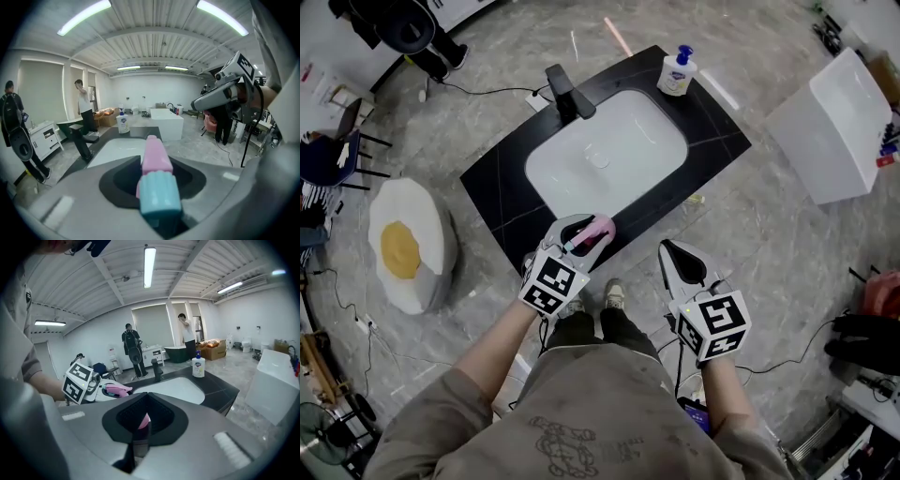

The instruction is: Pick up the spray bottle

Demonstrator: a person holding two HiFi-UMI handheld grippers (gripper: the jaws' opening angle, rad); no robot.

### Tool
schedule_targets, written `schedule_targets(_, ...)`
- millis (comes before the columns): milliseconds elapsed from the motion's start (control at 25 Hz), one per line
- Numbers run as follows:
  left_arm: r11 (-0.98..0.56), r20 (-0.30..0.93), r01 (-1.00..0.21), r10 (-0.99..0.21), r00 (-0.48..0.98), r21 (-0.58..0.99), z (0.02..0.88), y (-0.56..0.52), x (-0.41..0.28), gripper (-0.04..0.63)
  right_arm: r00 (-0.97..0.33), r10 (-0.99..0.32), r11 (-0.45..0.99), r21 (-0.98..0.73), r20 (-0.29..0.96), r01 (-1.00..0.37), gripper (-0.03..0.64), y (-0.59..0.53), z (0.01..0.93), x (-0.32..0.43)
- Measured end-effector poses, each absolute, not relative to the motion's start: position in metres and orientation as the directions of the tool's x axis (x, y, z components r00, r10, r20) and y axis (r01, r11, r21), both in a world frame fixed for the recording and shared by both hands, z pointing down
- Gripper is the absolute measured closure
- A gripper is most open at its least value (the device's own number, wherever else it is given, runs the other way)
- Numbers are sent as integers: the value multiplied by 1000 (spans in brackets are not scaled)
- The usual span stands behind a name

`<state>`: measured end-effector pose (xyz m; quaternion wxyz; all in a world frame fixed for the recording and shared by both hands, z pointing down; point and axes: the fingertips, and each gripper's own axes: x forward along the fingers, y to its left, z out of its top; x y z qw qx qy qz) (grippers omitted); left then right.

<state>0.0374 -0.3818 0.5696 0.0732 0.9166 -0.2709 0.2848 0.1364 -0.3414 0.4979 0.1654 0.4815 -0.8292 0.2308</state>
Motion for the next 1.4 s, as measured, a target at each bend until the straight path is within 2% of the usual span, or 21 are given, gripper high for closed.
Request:
schedule_targets(400,-784,496,-613,-573,653,-97,489,-393,-8,440,-510,-806,493,-136,300,-859,588,-360,387,115)
schedule_targets(760,-734,348,-656,-670,656,-178,398,-387,-49,440,-523,-837,524,-43,159,-851,588,-345,309,89)
schedule_targets(1200,-703,173,-653,-707,686,-282,301,-353,-87,440,-553,-828,559,60,92,-827,588,-312,263,54)
schedule_targets(1400,-679,166,-665,-728,665,-310,290,-333,-109,439,-571,-813,580,61,117,-813,588,-303,272,41)
